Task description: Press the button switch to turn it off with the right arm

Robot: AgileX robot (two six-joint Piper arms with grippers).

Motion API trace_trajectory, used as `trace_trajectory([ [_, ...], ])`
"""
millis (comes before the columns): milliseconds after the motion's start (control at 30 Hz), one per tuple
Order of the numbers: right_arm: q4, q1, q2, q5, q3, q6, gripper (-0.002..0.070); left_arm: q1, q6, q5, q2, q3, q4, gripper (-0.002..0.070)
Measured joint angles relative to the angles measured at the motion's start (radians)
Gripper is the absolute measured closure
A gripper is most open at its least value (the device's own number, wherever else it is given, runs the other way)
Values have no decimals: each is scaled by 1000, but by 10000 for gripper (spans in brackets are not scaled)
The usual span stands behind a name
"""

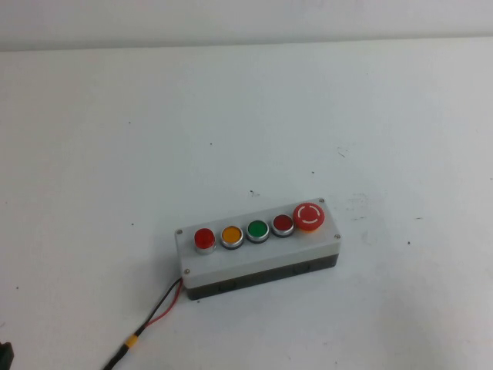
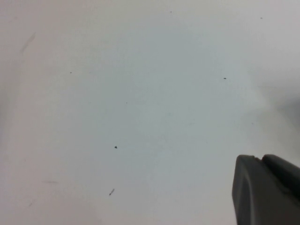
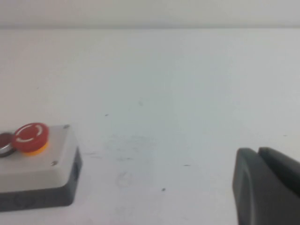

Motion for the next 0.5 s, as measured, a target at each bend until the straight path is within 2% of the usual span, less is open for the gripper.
trace_trajectory([
  [167, 7, -116, -225, -29, 138, 0, 692, 0, 0, 0, 0, 0, 0, 677],
  [300, 7, -164, -373, 2, 200, 0, 692, 0, 0, 0, 0, 0, 0, 677],
  [500, 1, -171, -531, 212, 206, 0, 692, 0, 0, 0, 0, 0, 0, 677],
])
